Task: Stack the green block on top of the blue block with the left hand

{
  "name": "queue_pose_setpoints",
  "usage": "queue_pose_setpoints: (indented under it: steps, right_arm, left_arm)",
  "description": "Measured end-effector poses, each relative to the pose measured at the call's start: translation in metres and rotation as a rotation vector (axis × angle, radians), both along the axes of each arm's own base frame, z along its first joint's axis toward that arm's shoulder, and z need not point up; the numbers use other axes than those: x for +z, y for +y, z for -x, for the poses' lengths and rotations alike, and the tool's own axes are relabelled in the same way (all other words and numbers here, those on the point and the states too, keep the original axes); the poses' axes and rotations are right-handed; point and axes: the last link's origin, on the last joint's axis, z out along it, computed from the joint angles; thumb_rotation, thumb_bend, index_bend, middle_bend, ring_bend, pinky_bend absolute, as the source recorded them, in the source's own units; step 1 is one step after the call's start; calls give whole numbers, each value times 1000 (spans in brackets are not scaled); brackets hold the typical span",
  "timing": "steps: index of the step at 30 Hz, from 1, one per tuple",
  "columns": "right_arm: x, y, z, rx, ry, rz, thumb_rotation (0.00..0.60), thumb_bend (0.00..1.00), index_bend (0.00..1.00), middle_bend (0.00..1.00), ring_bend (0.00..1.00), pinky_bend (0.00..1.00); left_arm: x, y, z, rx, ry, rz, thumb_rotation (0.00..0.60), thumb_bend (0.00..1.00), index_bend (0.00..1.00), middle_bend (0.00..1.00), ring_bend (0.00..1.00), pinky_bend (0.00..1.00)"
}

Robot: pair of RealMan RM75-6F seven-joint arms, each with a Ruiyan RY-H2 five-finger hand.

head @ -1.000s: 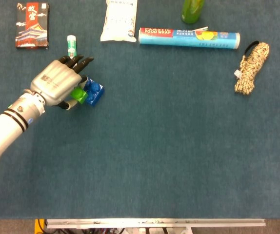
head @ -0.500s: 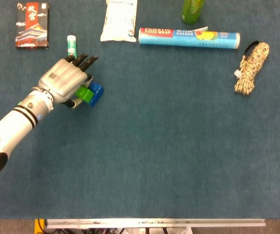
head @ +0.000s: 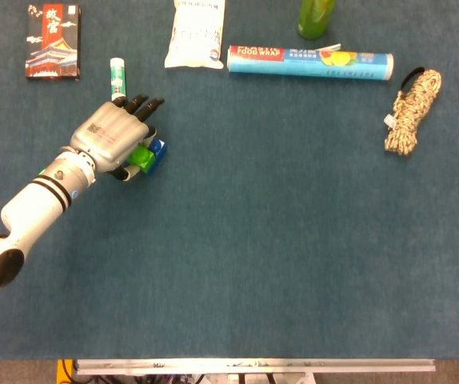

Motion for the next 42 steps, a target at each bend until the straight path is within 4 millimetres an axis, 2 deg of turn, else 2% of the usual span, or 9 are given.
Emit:
queue_pose_setpoints:
  steps: [4, 7, 10, 17, 21, 34, 42]
  right_arm:
    - [0, 0, 0, 0, 0, 1, 600, 289, 283, 230, 96, 303]
    - [0, 0, 0, 1, 0, 1, 600, 289, 283, 230, 96, 303]
    - [1, 0, 0, 0, 1, 0, 600, 289, 283, 230, 97, 303]
    - [0, 1, -1, 2, 1, 0, 600, 289, 283, 230, 96, 303]
    - [-1, 1, -1, 3, 3, -5, 600, 289, 284, 230, 97, 303]
    - [0, 1, -1, 3, 3, -4, 600, 290, 283, 230, 96, 303]
    - [5, 3, 0, 1, 2, 20, 600, 289, 283, 230, 96, 303]
  left_arm:
    - [-4, 0, 2, 4, -1, 4, 600, 309, 565, 0, 27, 154]
    - [-4, 0, 1, 1, -3, 5, 600, 309, 527, 0, 28, 154]
    - [-3, -1, 0, -3, -6, 3, 600, 309, 420, 0, 29, 154]
    - [3, -3, -1, -12, -1, -10, 600, 309, 87, 0, 30, 154]
    - [7, -4, -2, -8, 1, -21, 600, 309, 8, 0, 30, 154]
    - [30, -12, -5, 7, -7, -68, 600, 309, 8, 0, 39, 154]
    - [69, -39, 2, 31, -62, -194, 600, 309, 219, 1, 70, 154]
